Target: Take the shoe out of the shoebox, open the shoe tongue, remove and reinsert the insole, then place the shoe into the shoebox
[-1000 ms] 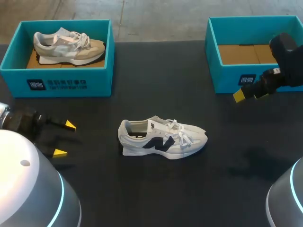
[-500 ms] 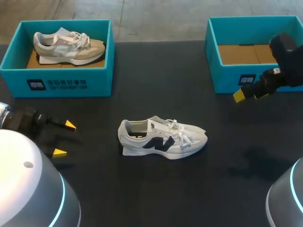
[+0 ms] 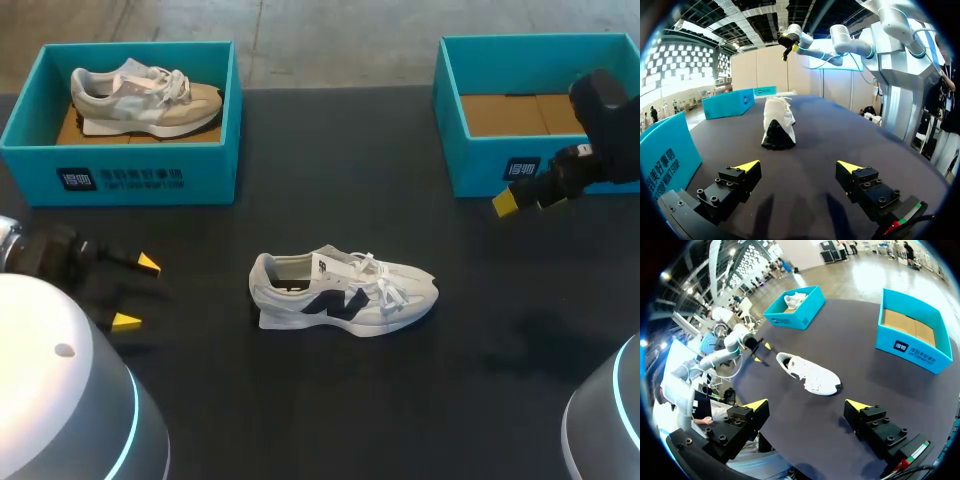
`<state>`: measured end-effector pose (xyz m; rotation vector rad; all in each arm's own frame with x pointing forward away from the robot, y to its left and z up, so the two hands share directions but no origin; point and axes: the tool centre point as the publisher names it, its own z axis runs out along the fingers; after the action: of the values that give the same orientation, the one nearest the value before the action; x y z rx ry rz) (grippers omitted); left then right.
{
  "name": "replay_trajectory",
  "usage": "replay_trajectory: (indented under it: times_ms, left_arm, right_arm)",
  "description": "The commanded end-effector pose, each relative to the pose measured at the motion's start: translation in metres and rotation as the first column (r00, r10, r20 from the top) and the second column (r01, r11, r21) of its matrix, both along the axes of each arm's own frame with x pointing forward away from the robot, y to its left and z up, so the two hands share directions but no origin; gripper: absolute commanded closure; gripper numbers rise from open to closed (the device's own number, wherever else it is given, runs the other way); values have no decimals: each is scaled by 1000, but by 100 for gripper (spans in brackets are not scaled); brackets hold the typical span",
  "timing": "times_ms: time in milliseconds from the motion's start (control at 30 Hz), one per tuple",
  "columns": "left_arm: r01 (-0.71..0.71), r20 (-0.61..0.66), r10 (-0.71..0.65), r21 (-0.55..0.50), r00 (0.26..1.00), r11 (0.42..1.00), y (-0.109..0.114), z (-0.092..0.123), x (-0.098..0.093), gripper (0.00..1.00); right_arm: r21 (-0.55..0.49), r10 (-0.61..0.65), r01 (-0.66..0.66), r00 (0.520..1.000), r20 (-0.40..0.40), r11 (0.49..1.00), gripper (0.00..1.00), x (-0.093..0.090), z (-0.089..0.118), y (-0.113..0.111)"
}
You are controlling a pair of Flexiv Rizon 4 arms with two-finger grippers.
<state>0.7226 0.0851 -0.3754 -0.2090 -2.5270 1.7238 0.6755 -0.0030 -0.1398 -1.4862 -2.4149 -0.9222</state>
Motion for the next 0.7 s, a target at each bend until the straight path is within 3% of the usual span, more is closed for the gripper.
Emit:
replay_trajectory:
  times_ms: [33, 333, 700]
  left_arm:
    - [-40, 12, 40, -4, 999, 999, -6, -2, -2, 0]
    - [-163, -1, 163, -34, 987, 986, -18, -4, 3, 0]
    - [-172, 5, 173, -22, 985, 985, -24, -9, 18, 0]
  right_arm:
    - [-2, 2, -2, 1000, -4, 1000, 0, 2, 0, 1]
    - [-2, 2, -2, 1000, -4, 1000, 0, 2, 0, 1]
    - [-2, 2, -2, 1000, -4, 1000, 0, 2, 0, 1]
